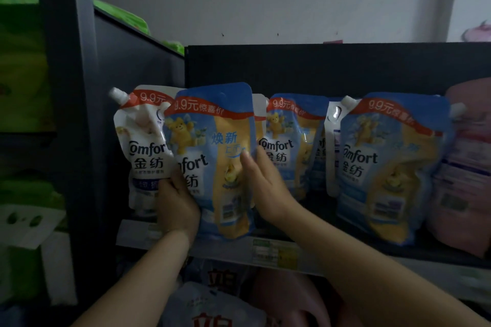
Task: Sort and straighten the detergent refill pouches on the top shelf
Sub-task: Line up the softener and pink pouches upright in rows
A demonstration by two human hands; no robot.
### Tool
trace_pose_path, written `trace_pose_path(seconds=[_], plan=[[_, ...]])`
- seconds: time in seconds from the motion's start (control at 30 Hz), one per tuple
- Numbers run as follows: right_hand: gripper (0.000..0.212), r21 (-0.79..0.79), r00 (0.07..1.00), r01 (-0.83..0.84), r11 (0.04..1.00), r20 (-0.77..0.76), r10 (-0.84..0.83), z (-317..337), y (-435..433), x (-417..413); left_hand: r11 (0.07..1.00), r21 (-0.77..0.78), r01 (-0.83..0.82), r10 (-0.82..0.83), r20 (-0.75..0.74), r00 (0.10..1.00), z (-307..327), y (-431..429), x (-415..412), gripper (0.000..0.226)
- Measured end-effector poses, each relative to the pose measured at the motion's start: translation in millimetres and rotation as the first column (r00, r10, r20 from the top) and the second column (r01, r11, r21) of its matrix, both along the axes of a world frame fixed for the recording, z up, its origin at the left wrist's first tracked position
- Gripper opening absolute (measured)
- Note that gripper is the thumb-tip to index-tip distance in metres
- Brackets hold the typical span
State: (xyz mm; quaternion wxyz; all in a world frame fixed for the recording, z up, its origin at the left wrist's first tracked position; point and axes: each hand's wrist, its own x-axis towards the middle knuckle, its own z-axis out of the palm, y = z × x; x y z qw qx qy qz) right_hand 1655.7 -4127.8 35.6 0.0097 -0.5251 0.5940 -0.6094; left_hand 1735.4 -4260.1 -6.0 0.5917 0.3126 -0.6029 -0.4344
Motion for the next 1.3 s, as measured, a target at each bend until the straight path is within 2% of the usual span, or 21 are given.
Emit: trace_pose_path(seconds=[0.1, 0.17, 0.23, 0.27, 0.33, 0.43, 0.57, 0.63, 0.7, 0.73, 0.8, 0.87, 0.93, 0.97, 1.03, 1.07, 1.1, 1.17, 1.2, 1.27, 1.3], plan=[[0.046, 0.011, 0.971, -0.067, 0.998, 0.231, 0.063, -2, 9, 11, 1.000, 0.014, -0.015, 0.015, -0.007, 1.000, 8, 6, -2, 0.043], [0.069, -0.024, 0.956, -0.036, 0.999, 0.292, 0.041, 5, 15, 14, 1.000, 0.005, -0.003, 0.003, 0.008, 1.000, 15, 17, -6, 0.041], [0.094, -0.037, 0.959, 0.033, 0.999, 0.284, -0.021, 11, 23, 10, 0.999, -0.040, 0.018, -0.017, 0.027, 0.999, 21, 33, -16, 0.036], [0.097, -0.052, 0.960, 0.067, 0.996, 0.276, -0.051, 14, 27, 5, 0.997, -0.066, 0.026, -0.023, 0.035, 0.999, 23, 42, -21, 0.031], [0.086, -0.074, 0.968, 0.129, 0.989, 0.228, -0.110, 21, 39, -9, 0.995, -0.090, 0.036, -0.036, 0.004, 0.999, 28, 59, -34, 0.026], [0.092, -0.049, 0.955, 0.265, 0.963, 0.149, -0.255, 26, 56, -31, 0.979, -0.061, 0.194, -0.195, -0.020, 0.981, 34, 82, -47, 0.030], [0.109, 0.001, 0.913, 0.388, 0.922, 0.139, -0.384, 10, 76, -59, 0.930, -0.149, 0.336, -0.317, 0.139, 0.938, 19, 85, -64, 0.023], [0.103, 0.021, 0.905, 0.401, 0.916, 0.149, -0.399, 8, 83, -63, 0.917, -0.183, 0.354, -0.313, 0.215, 0.925, 15, 83, -64, 0.018], [0.096, -0.012, 0.885, 0.464, 0.886, 0.051, -0.463, 7, 89, -59, 0.886, -0.276, 0.373, -0.298, 0.279, 0.913, 16, 82, -57, 0.011], [0.095, -0.032, 0.843, 0.529, 0.848, -0.087, -0.530, 6, 92, -57, 0.851, -0.370, 0.373, -0.267, 0.308, 0.913, 16, 81, -52, 0.010], [0.092, -0.079, 0.666, 0.625, 0.776, -0.464, -0.584, 0, 100, -51, 0.701, -0.638, 0.318, -0.096, 0.358, 0.929, 13, 77, -42, 0.027], [0.091, -0.057, 0.498, 0.624, 0.780, -0.741, -0.452, -7, 108, -52, 0.492, -0.818, 0.299, 0.092, 0.390, 0.916, 8, 71, -34, 0.054], [0.099, 0.035, 0.376, 0.626, 0.779, -0.889, -0.262, -14, 113, -57, 0.345, -0.881, 0.322, 0.245, 0.416, 0.876, 5, 68, -29, 0.075], [0.105, 0.086, 0.346, 0.640, 0.763, -0.919, -0.187, -16, 115, -60, 0.272, -0.905, 0.328, 0.322, 0.407, 0.855, 6, 68, -30, 0.080], [0.113, 0.232, 0.437, 0.657, 0.717, -0.893, -0.111, -17, 114, -64, 0.147, -0.921, 0.361, 0.435, 0.388, 0.813, 11, 69, -35, 0.079], [0.114, 0.302, 0.490, 0.665, 0.683, -0.867, -0.094, -16, 113, -65, 0.127, -0.915, 0.382, 0.480, 0.394, 0.784, 15, 69, -39, 0.082], [0.113, 0.339, 0.504, 0.689, 0.641, -0.859, -0.088, -13, 110, -66, 0.144, -0.902, 0.406, 0.524, 0.418, 0.742, 19, 68, -43, 0.091], [0.114, 0.368, 0.497, 0.738, 0.565, -0.863, -0.087, -10, 102, -67, 0.253, -0.855, 0.453, 0.598, 0.506, 0.622, 24, 69, -52, 0.121], [0.114, 0.387, 0.510, 0.750, 0.536, -0.855, -0.097, -10, 97, -69, 0.274, -0.846, 0.458, 0.644, 0.515, 0.566, 25, 67, -57, 0.130], [0.113, 0.412, 0.535, 0.762, 0.499, -0.835, -0.129, -11, 88, -75, 0.229, -0.834, 0.501, 0.700, 0.499, 0.511, 24, 63, -70, 0.126], [0.113, 0.419, 0.544, 0.766, 0.487, -0.826, -0.145, -12, 83, -78, 0.238, -0.804, 0.544, 0.710, 0.527, 0.468, 25, 62, -76, 0.120]])
